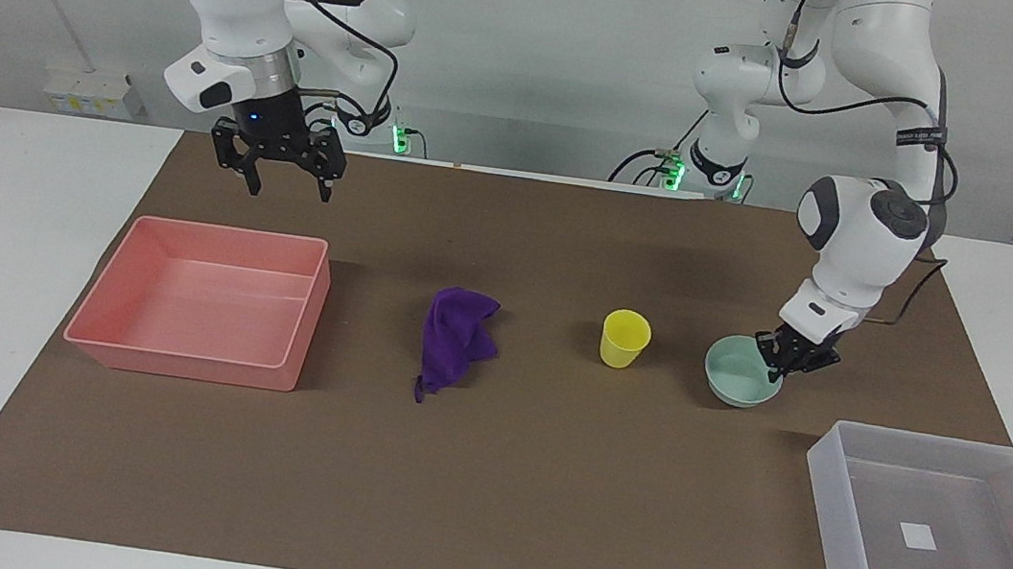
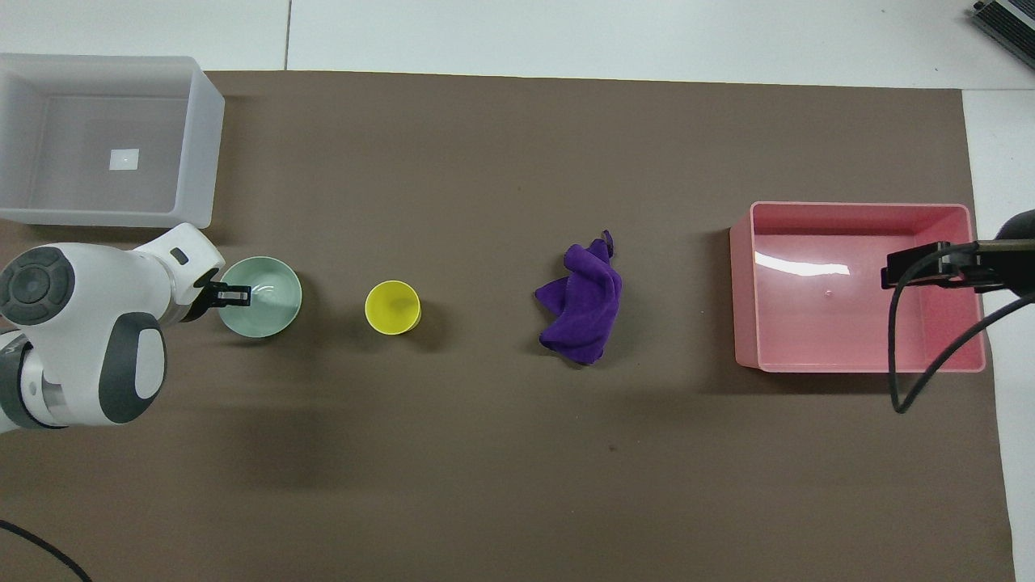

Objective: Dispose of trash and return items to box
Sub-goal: 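Carry the bowl into the white box while the right gripper reaches the cloth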

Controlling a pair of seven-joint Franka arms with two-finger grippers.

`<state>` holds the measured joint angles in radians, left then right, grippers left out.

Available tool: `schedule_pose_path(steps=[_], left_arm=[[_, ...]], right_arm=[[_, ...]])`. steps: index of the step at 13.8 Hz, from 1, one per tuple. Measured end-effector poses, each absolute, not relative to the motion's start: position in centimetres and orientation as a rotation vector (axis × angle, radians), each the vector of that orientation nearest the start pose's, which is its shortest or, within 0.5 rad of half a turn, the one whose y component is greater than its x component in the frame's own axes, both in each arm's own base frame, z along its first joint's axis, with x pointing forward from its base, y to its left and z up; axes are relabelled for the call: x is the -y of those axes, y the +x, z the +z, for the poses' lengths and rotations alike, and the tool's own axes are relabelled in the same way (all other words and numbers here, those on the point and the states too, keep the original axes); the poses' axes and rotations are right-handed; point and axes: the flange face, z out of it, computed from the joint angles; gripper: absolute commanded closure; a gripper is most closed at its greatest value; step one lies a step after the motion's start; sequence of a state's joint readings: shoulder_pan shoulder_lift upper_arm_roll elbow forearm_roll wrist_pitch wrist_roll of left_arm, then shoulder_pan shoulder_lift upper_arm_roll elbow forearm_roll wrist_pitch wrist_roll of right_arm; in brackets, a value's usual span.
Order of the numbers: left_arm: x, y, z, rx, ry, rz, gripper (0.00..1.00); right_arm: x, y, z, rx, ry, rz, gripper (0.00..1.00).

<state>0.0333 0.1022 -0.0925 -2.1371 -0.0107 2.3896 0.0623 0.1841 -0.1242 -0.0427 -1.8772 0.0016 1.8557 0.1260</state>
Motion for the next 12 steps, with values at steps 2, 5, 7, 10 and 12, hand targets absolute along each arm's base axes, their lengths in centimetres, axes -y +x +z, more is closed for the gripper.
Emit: schedule_pose_path(steps=[2,5,7,10,12], left_arm=[[2.9,58.7,41.5,-0.167,-3.143,-0.256,1.00],[1.4,61.7,46.2,-0.128,-3.141,-0.313,1.00],[-1.0,64.4,48.1,-0.071,-3.145,-0.306,1.00],[-5.3,68.9,48.0,0.002,-3.150,-0.312,1.00],[-8.3,71.8,46.4,0.029,-3.154,-0.312,1.00]], right_arm=[[-9.0,52.8,56.2,0.058,-3.108,-0.184,0.00],[-11.7,52.9,54.2,0.045,-3.073,-0.246,0.00],[-13.5,53.4,53.1,0.030,-3.020,-0.271,0.00],[-16.3,54.3,50.6,0.069,-3.005,-0.287,0.00],[-18.2,54.8,48.8,0.101,-3.002,-0.293,0.00]])
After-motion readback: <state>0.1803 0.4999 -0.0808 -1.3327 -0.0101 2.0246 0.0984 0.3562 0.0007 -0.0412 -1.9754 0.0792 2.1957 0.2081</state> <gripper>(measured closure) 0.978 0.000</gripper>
